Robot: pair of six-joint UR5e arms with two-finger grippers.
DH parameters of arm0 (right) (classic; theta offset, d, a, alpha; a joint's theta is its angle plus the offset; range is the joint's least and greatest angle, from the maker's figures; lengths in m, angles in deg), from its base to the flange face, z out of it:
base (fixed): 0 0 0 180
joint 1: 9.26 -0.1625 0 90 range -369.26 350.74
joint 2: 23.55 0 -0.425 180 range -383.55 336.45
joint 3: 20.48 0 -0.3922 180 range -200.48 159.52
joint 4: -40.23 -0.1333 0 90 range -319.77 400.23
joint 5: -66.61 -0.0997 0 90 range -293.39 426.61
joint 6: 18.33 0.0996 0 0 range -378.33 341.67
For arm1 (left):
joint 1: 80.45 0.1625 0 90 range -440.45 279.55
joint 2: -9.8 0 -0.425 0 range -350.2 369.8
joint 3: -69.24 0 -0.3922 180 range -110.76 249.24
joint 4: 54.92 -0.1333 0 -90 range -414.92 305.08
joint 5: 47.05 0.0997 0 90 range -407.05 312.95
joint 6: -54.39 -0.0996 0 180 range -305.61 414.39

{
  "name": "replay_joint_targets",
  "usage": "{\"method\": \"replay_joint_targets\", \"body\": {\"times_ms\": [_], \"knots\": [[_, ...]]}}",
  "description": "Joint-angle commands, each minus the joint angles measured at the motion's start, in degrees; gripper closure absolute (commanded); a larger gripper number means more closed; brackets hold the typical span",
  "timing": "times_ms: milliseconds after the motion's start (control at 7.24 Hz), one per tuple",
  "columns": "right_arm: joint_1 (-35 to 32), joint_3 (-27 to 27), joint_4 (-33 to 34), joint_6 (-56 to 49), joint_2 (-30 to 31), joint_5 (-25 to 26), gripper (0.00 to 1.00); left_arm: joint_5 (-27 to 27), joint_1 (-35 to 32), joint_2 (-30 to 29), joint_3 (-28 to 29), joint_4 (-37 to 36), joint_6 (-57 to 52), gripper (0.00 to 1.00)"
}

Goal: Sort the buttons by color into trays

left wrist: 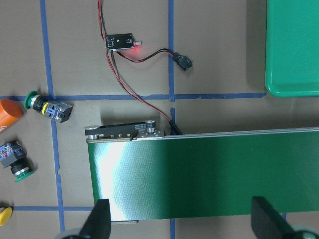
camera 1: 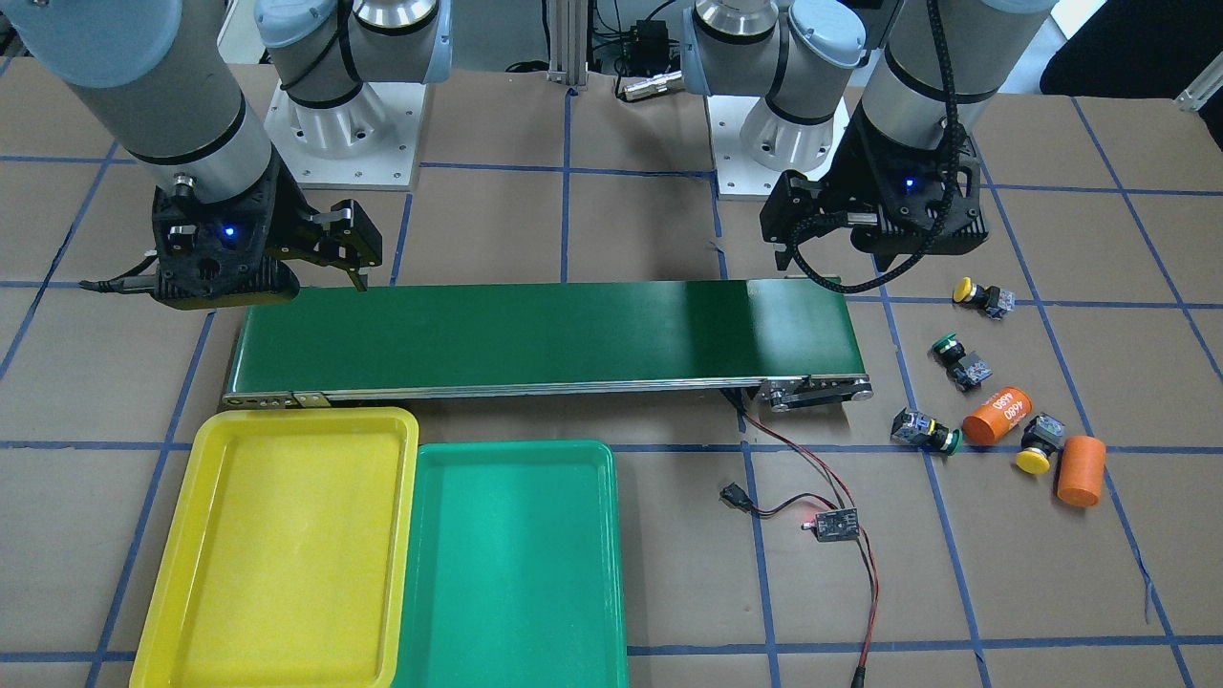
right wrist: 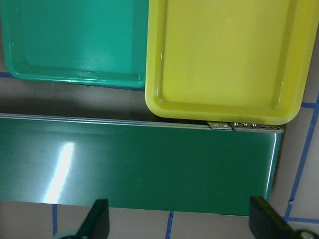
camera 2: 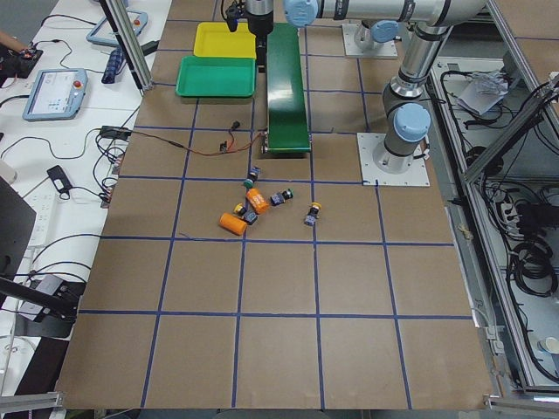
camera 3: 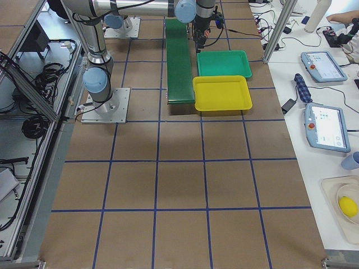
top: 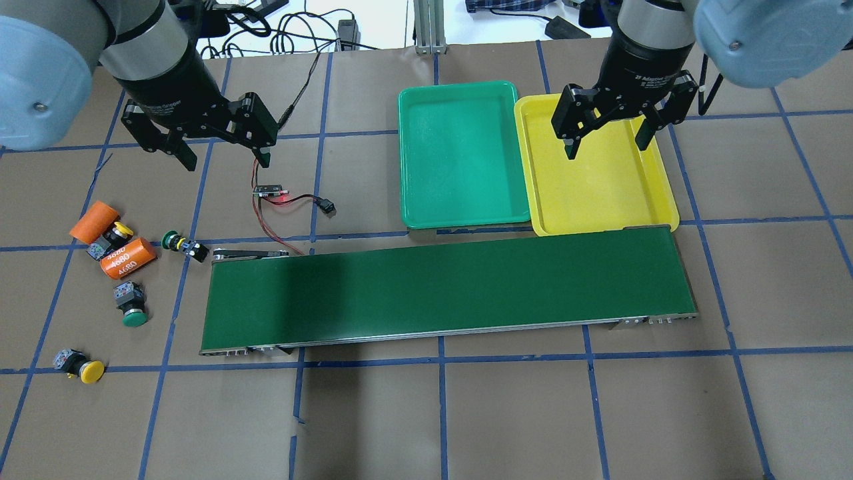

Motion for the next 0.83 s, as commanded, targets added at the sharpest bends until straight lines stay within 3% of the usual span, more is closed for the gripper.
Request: {"method": "replay_joint_targets", "body": {"times_ms": [0,691], "knots": [[-0.1,0.0,0.0,0.2,0.3,-0.9,0.00,0.1,0.0,0.0,-0.1,0.0,0.0,0.00],[0.0,0.4,0.3,0.8,0.3,-1.0,0.00,0.4,0.1,0.1,-0.2,0.1,0.0,0.00]]}}
